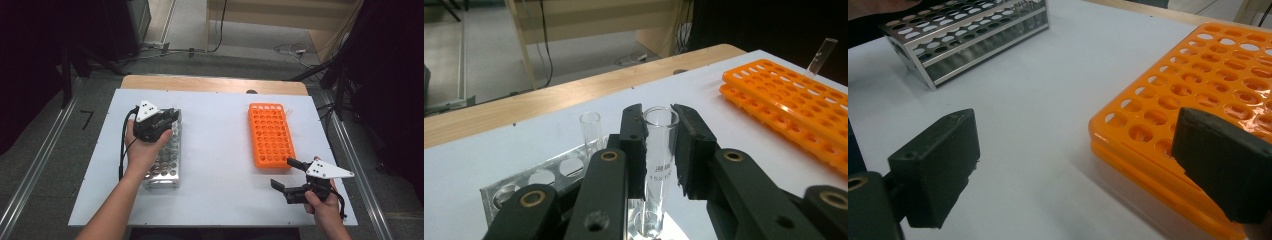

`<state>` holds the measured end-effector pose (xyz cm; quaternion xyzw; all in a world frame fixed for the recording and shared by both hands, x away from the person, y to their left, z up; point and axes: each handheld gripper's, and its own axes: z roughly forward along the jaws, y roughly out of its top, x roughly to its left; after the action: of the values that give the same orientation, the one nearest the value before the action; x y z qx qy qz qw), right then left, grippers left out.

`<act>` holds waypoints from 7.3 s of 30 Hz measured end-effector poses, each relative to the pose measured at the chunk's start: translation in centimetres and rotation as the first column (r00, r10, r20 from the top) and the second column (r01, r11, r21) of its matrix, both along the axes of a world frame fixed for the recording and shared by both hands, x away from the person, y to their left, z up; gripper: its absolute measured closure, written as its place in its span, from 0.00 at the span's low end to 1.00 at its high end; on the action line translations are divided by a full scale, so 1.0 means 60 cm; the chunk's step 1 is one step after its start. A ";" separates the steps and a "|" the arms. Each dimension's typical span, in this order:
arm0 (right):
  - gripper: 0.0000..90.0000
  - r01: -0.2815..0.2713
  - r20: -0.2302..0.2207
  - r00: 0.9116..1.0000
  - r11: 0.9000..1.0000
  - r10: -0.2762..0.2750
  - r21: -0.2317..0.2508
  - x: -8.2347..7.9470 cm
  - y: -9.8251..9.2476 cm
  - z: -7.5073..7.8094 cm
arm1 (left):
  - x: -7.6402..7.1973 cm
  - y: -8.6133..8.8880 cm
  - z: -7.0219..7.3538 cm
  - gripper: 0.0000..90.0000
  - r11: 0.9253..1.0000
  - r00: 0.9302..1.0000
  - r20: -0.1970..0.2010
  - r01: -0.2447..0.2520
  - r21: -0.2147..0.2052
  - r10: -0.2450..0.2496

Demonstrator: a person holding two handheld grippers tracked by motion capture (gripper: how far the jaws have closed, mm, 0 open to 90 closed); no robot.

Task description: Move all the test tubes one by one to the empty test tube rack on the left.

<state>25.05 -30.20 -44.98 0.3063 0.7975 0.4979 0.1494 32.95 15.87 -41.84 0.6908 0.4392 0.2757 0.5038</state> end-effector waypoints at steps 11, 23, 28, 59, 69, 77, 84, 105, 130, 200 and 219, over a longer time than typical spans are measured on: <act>0.05 -0.004 -0.001 1.000 1.000 0.004 -0.002 0.000 0.001 -0.001 | -0.001 -0.002 -0.010 0.85 1.000 1.000 -0.014 0.002 0.016 -0.001; 0.05 -0.006 0.002 1.000 1.000 0.006 -0.004 -0.001 0.002 0.000 | -0.008 -0.004 -0.018 0.84 0.998 0.999 -0.034 0.012 0.058 -0.010; 0.05 -0.004 -0.003 1.000 1.000 0.004 -0.005 0.000 0.002 -0.001 | -0.007 -0.003 -0.021 0.84 0.997 0.998 -0.058 0.019 0.074 -0.015; 0.05 -0.005 -0.001 1.000 1.000 0.005 0.006 -0.001 0.003 0.000 | -0.044 0.008 0.003 0.23 0.997 0.996 -0.060 0.063 -0.039 -0.065; 0.05 -0.003 -0.003 1.000 1.000 0.003 0.005 0.000 0.003 0.000 | -0.081 0.011 0.012 0.03 0.990 0.992 -0.036 0.121 -0.078 -0.124; 0.05 -0.004 -0.003 1.000 1.000 0.004 0.005 0.001 0.004 -0.001 | -0.112 0.011 0.013 0.00 0.984 0.987 -0.019 0.155 -0.086 -0.158; 0.05 -0.002 -0.002 1.000 1.000 0.002 0.007 0.002 0.004 0.000 | -0.140 0.011 0.011 0.00 0.977 0.981 0.005 0.191 -0.094 -0.192; 0.05 0.054 0.003 0.999 0.998 -0.055 0.030 0.018 -0.008 0.011 | -0.206 0.039 -0.026 0.00 0.976 0.982 0.017 0.189 -0.110 -0.189; 0.05 0.143 -0.029 0.989 0.990 -0.143 0.008 0.101 -0.024 0.035 | -0.204 0.035 -0.034 0.00 0.975 0.982 -0.003 0.187 -0.117 -0.188; 0.82 0.410 -0.088 0.904 0.907 -0.418 -0.098 0.313 -0.015 -0.014 | -0.202 0.034 -0.038 0.00 0.973 0.980 -0.010 0.196 -0.125 -0.198; 0.82 0.366 -0.045 0.929 0.930 -0.368 -0.037 0.277 -0.021 0.040 | -0.203 0.031 -0.037 0.00 0.971 0.979 -0.010 0.200 -0.128 -0.203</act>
<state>41.64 -31.46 -42.55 0.4605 0.7366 0.4421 0.2234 20.77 17.70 -44.05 0.7018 0.3890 0.1868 0.5668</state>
